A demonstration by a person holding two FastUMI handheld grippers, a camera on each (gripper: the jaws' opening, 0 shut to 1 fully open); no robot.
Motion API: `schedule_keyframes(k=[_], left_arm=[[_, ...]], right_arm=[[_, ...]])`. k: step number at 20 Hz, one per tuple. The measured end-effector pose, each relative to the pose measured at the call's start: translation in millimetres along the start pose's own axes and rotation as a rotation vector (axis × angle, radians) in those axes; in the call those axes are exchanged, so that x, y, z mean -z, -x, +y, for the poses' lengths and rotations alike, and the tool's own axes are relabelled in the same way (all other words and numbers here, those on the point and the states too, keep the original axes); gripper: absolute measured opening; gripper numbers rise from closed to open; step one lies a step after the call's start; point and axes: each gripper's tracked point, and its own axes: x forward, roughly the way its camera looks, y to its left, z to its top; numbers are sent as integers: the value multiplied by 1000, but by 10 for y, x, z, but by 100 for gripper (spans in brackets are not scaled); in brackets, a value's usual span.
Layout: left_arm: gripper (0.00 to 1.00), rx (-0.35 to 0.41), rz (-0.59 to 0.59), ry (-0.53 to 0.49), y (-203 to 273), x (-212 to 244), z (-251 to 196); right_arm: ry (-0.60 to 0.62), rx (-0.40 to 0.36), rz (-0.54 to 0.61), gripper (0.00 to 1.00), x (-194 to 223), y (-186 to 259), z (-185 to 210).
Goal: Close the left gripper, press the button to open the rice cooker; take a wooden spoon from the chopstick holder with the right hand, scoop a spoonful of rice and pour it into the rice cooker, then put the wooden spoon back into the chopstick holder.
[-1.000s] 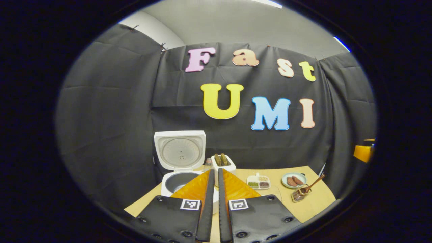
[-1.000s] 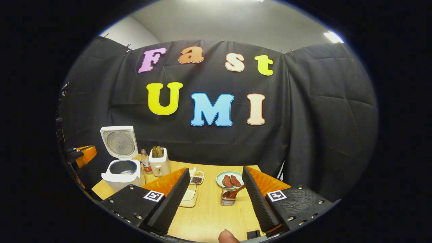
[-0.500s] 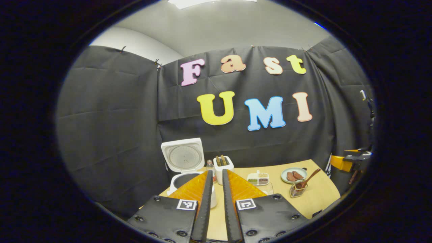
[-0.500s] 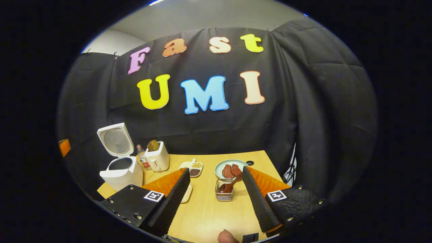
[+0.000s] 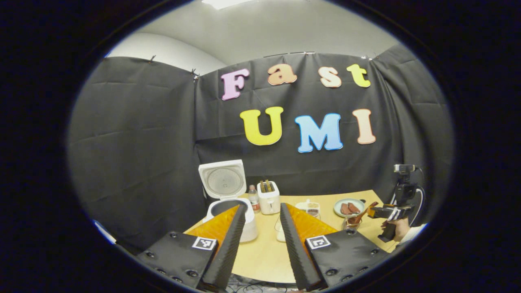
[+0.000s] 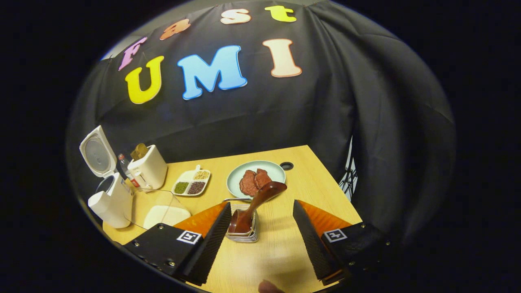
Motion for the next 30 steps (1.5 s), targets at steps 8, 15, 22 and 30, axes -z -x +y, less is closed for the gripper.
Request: schedule_keyframes(k=[8,15,22,30], left_arm=[[79,-10,68,-21,17,165,57],[79,-3,89,-24,-12,242,53],[79,-13,82,-35,105,248,156],[79,-9,52,5,293,239,260]], right_arm=[[-189,-58,110,78,201,-649,181],[-329,-76,128,27,199,-685,223],[-413,-129,128,12,90,-654,224],[-404,-171,69,12,-279,-238,225]])
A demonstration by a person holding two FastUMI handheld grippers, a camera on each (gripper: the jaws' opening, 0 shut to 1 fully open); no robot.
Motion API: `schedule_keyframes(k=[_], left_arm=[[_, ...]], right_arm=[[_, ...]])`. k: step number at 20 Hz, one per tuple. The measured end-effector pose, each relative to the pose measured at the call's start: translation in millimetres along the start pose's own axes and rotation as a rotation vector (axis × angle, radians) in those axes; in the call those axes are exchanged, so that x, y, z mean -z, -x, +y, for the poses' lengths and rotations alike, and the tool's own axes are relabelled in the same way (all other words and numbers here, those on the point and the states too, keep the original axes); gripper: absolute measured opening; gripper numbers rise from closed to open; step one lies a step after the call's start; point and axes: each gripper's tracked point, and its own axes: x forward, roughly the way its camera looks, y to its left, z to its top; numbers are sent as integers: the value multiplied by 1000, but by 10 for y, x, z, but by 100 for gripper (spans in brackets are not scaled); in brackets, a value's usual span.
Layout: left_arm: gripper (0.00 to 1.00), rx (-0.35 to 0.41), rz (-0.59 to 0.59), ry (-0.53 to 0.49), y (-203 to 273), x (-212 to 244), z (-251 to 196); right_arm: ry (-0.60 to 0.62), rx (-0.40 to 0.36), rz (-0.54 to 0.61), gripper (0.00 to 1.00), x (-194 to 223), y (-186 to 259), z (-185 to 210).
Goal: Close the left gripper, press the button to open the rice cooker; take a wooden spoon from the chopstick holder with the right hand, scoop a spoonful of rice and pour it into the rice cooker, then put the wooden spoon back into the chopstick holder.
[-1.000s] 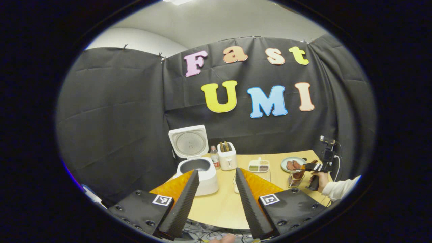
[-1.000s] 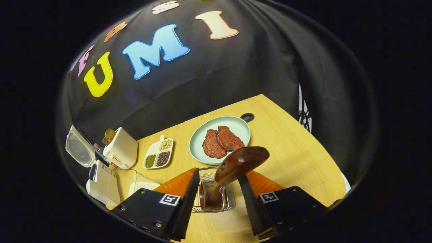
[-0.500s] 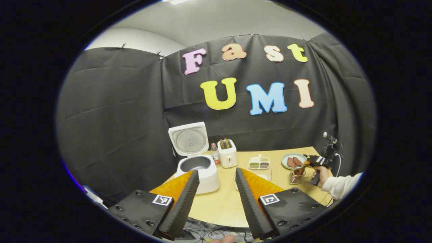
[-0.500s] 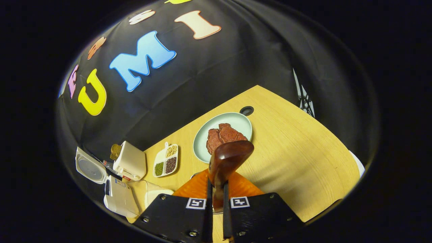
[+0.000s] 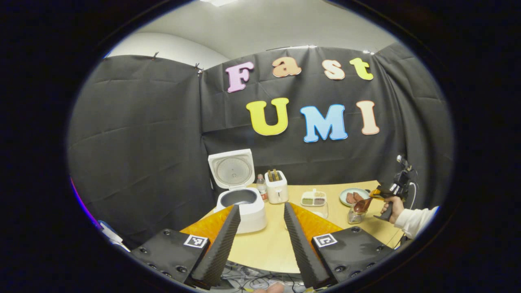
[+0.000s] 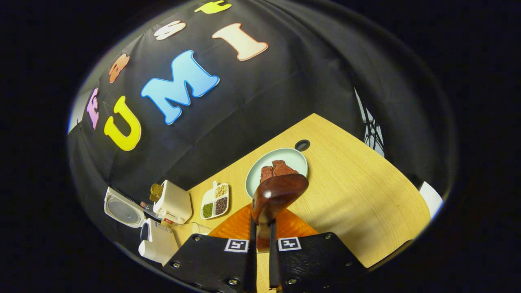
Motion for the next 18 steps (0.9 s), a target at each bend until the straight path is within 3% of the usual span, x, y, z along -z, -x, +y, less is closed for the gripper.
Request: schedule_keyframes(k=[9,14,18], left_arm=[[79,102,-99,133,-118,-177,339],[79,135,-140,202,-335,-141,955],[78,93,-142,251,-388,-35,1595]], right_arm=[[62,-42,-84,12,-183,1059,762],[131,-60,-136,12,62,1623,1321],[169,-99,-116,12,442,1802,1842]])
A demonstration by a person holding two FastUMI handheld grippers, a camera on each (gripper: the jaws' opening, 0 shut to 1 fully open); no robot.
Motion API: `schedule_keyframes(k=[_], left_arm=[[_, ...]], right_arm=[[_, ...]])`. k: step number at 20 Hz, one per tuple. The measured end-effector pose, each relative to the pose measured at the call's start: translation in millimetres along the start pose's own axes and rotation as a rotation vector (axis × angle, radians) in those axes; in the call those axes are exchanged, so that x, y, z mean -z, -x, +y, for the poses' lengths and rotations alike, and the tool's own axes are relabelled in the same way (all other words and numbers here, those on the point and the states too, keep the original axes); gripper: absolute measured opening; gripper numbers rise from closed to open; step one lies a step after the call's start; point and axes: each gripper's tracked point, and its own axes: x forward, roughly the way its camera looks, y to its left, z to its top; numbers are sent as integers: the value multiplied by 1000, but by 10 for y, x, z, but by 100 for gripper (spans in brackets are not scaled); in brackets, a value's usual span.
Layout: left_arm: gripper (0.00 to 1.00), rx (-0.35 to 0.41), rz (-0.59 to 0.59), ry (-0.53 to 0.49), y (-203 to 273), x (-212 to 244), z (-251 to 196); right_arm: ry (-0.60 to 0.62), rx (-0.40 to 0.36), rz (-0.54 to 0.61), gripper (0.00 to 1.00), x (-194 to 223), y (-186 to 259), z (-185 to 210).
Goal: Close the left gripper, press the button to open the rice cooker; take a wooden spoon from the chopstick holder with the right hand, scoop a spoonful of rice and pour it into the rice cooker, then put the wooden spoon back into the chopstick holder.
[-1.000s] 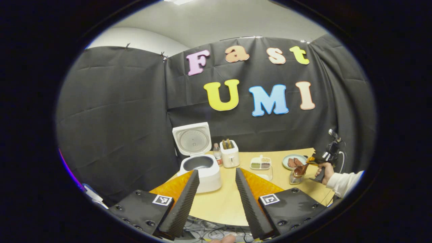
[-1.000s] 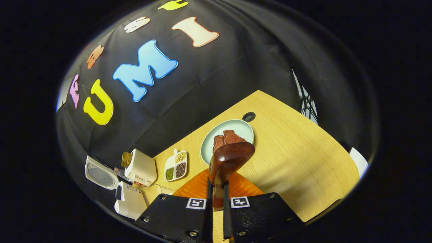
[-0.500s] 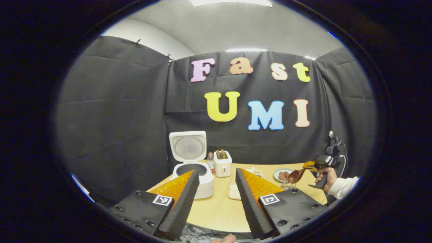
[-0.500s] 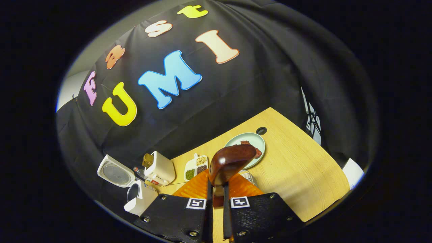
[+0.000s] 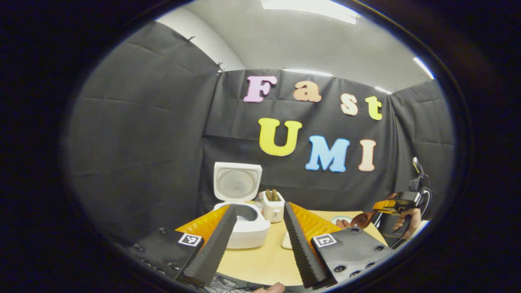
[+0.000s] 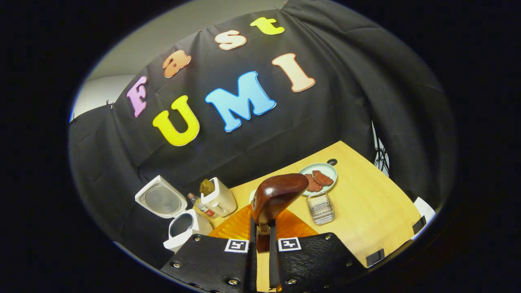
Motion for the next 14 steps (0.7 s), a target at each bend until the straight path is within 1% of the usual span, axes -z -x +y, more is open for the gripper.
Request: schedule_keyframes(k=[2,4,7,10,12,13,14], left_arm=[[78,-29,-22,2,19,-72,239],[84,-74,-40,-12,47,-103,486],[81,-122,-43,-15,90,-148,684],[78,-183,-37,-51,73,-155,884],[77,-227,-28,-70,75,-169,975],[84,-249,-25,-76,72,-185,1007],[77,-261,-33,-80,67,-229,1015]], right_arm=[[33,-27,15,12,106,-31,286],[59,-48,28,12,166,-111,542],[83,-60,35,12,231,-392,810],[149,-41,57,12,368,-812,919],[196,-29,96,12,575,-1123,935],[215,-23,115,12,666,-1278,923],[245,-9,129,12,752,-1433,877]])
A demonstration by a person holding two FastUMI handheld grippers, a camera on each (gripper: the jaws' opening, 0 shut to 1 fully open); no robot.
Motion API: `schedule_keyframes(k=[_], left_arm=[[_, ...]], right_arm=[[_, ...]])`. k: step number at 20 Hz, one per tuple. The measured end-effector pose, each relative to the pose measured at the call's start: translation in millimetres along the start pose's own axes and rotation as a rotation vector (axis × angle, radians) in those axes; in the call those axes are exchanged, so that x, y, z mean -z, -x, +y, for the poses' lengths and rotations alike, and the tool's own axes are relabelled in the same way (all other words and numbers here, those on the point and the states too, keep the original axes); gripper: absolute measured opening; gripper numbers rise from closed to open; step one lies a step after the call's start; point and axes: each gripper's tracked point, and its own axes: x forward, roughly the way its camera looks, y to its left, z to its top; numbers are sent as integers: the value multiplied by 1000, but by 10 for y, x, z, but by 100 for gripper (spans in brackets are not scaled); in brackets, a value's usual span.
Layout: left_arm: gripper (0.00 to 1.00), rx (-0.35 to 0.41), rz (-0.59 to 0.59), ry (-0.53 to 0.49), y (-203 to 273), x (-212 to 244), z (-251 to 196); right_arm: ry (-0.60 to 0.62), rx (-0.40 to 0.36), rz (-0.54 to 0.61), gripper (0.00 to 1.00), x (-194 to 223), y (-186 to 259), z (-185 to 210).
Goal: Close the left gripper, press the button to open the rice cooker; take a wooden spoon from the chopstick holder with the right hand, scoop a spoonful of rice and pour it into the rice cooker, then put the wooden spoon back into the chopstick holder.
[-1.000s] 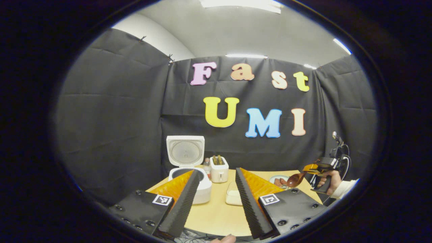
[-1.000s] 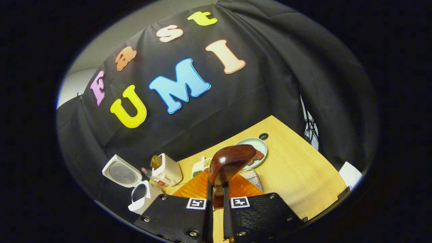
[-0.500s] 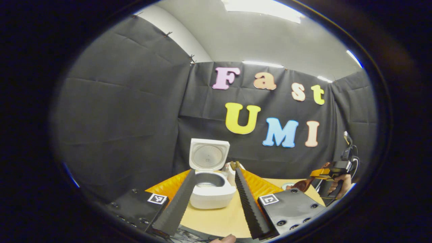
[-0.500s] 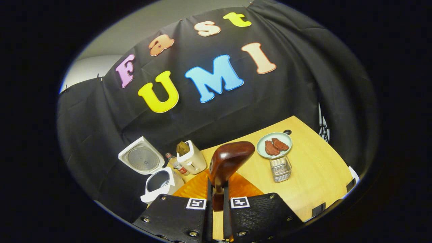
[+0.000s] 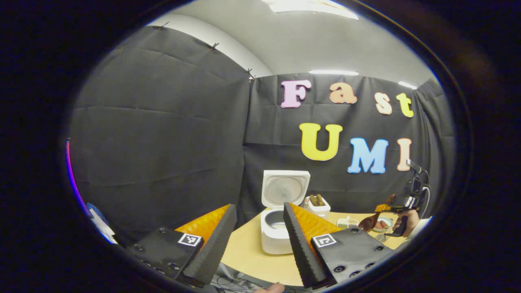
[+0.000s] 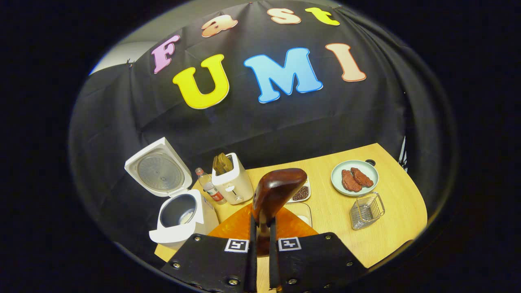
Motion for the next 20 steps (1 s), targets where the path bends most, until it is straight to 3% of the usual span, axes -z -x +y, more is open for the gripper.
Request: schedule_keyframes(k=[4,5,6,7,8,9,10,13,15,20], left_arm=[[78,-32,37,-28,-125,71,-96],[90,-41,44,-30,-153,68,-105],[90,-49,56,-33,-178,83,-126],[83,-58,68,-38,-201,111,-139],[90,-67,79,-43,-229,141,-151],[84,-73,89,-48,-244,168,-162],[90,-78,99,-52,-252,180,-177],[89,-95,121,-64,-278,257,-147],[84,-110,135,-58,-289,318,-115],[84,-138,136,-49,-246,283,-26]], right_arm=[[138,69,66,12,299,-634,-213],[164,83,79,12,343,-781,-274],[181,91,87,12,391,-916,-310],[190,97,101,12,432,-1035,-332],[199,107,114,12,485,-1142,-356],[212,116,121,12,518,-1228,-364],[230,126,126,12,544,-1294,-370],[270,118,148,12,693,-1441,-258],[255,106,160,12,733,-1502,-159],[98,38,241,12,909,-1574,64]])
